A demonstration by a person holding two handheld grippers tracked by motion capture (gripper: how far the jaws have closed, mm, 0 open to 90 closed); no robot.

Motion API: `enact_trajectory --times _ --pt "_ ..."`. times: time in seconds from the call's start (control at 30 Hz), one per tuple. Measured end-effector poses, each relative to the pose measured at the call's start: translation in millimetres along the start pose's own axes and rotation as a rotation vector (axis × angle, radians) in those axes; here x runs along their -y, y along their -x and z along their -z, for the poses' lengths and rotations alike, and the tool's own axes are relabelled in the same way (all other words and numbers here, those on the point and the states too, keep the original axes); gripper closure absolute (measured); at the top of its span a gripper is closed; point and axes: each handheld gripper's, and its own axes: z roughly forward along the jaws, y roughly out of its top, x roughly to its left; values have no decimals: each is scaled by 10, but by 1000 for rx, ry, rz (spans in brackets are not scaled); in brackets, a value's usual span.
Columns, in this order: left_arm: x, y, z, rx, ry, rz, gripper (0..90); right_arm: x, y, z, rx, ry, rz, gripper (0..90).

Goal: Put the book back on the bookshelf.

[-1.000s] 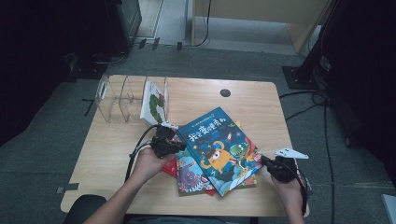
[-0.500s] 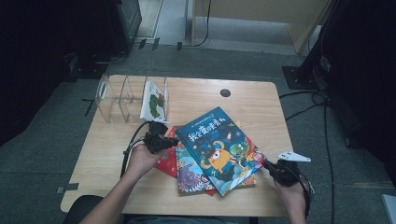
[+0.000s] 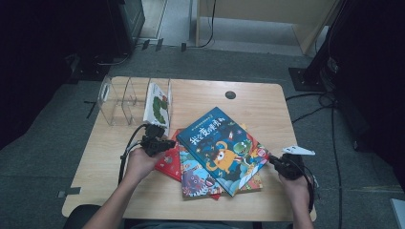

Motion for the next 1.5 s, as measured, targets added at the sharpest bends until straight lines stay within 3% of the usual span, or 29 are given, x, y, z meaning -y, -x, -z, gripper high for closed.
enact_trajectory --times 0.27,0.53,0.93,1.1,1.33,1.5 --pt "87 -74 83 -25 9 25 854 -165 76 -162 -6 5 -2 900" --pt "163 -139 152 -47 13 57 856 -382 145 -351 -29 -11 44 900" --pt "136 -261 81 -83 25 82 853 -627 166 -593 -59 -15 43 900" --pt "145 -286 -5 -92 18 87 855 -611 173 -607 -70 6 12 900" --pt "134 -262 -118 -102 5 77 861 -560 131 -579 -72 11 24 900" --pt "123 -261 -124 -82 -4 82 900 -520 142 -576 -82 13 18 900"
